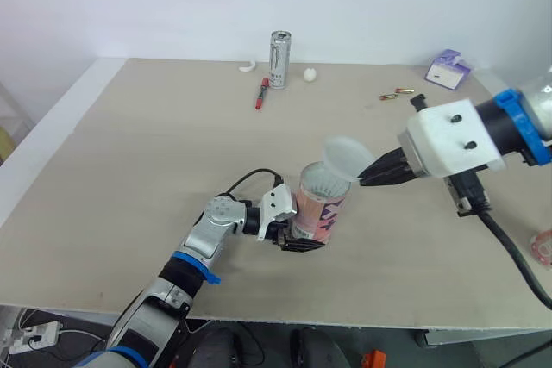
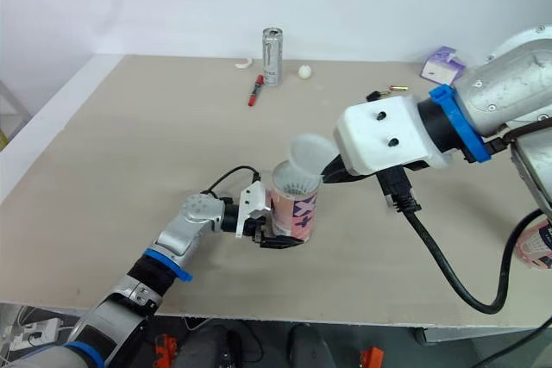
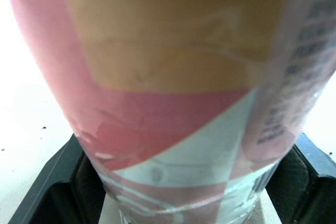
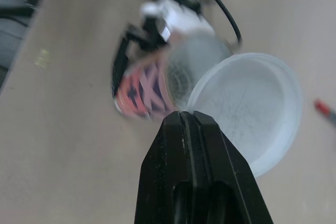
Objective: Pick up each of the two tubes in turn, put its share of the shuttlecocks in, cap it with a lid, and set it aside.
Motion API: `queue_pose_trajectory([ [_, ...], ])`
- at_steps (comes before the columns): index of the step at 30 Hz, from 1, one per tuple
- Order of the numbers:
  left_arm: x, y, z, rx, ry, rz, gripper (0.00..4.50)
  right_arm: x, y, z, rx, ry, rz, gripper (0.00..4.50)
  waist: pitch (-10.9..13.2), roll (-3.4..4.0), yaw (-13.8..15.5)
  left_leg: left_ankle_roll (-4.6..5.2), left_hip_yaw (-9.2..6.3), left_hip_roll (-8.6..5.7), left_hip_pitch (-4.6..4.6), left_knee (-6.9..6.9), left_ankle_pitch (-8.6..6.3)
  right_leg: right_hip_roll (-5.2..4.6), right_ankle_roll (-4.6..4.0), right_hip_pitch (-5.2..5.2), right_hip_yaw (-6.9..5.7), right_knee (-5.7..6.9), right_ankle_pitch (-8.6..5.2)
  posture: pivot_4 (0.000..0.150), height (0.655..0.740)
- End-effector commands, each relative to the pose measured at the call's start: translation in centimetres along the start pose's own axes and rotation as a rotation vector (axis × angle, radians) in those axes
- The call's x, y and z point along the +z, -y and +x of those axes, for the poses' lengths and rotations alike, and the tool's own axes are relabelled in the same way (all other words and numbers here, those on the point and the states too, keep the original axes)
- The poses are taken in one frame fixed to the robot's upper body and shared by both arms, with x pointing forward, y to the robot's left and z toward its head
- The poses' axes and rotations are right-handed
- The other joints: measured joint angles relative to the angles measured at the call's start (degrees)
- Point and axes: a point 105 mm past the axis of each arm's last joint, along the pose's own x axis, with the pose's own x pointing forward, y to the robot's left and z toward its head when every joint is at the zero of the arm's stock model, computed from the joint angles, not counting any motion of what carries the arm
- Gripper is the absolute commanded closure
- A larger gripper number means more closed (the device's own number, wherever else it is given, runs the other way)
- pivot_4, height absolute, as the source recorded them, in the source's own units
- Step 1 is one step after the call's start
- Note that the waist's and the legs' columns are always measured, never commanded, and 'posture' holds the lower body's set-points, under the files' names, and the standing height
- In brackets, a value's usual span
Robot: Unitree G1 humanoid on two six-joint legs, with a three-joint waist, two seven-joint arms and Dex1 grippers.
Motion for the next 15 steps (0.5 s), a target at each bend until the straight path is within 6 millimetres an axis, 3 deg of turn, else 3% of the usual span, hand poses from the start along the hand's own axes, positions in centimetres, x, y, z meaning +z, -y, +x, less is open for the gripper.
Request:
queue_pose_trajectory([
  [1, -1.8, 0.4, -0.2, -0.010, -0.061, -0.052, 0.79, 0.4, 0.3, 0.1, 0.039, -0.015, -0.059, 4.45, 0.0, 0.00, 0.0, 0.00, -0.01, 0.00, 0.00, 0.00, 0.00, 0.00, -0.01, 0.00, -0.02, 0.00, 0.00, 0.150, 0.7400],
  [6, -1.8, 0.3, -0.2, -0.009, -0.065, -0.050, 0.79, 0.3, 0.8, 1.0, 0.072, -0.015, -0.104, 4.45, 0.0, 0.01, 0.0, 0.00, 0.01, 0.00, 0.02, 0.00, 0.00, -0.08, -0.06, 0.00, -0.09, 0.01, 0.03, 0.150, 0.7400],
  [15, -1.8, 0.4, -0.3, 0.002, -0.063, -0.058, 0.79, -0.7, -0.2, 2.2, 0.157, -0.020, -0.108, 4.45, 0.0, 0.00, 0.0, -0.01, 0.02, 0.00, 0.02, 0.00, 0.00, -0.15, -0.06, 0.00, -0.13, 0.02, 0.03, 0.150, 0.7400],
])
